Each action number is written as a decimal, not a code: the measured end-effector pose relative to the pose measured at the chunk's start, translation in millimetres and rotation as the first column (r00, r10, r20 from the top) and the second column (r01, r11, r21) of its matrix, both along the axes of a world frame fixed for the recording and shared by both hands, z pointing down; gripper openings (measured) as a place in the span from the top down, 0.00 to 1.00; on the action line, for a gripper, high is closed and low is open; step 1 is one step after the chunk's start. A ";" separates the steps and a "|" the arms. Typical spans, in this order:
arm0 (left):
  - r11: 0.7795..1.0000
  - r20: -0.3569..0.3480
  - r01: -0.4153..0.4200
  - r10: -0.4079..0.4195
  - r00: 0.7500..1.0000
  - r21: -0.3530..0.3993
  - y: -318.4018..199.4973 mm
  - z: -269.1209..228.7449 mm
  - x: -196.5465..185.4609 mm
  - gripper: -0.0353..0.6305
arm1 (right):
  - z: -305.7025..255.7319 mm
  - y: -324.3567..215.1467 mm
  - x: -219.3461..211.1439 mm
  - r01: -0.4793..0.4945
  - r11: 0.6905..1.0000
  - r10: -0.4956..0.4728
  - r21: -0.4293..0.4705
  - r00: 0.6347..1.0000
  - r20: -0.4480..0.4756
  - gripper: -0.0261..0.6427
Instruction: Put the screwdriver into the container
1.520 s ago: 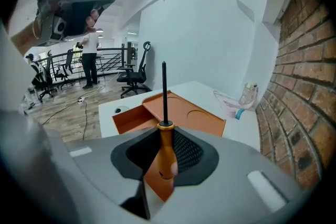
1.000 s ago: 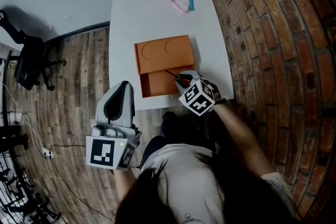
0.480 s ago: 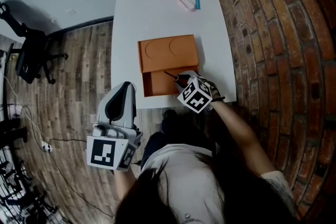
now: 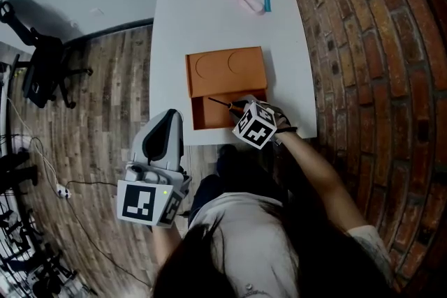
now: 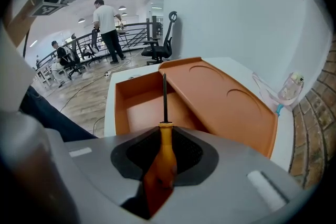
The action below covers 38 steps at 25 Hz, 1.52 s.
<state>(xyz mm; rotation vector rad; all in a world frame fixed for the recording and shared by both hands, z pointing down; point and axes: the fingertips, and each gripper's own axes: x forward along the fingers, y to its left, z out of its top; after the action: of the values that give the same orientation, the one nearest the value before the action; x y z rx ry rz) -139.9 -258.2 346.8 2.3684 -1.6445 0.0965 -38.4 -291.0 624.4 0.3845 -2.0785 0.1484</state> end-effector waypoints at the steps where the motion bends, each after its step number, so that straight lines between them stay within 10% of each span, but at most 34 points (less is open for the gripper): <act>1: 1.000 0.002 -0.001 0.001 1.000 -0.002 -0.8 0.6 0.0 0.95 | 1.4 -0.4 -1.3 0.005 1.000 -0.005 -0.005 1.000 -0.003 0.85; 38: 1.000 0.028 -0.020 0.020 0.999 -0.017 19.8 4.2 -2.6 0.95 | 22.9 -0.2 -19.6 0.080 0.996 -0.085 -0.038 0.987 -0.134 0.82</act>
<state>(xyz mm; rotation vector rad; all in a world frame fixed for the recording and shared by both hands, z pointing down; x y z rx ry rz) -142.6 -238.3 351.0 2.3818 -1.6268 0.1478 -58.0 -291.3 647.3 0.2804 -1.9515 0.1033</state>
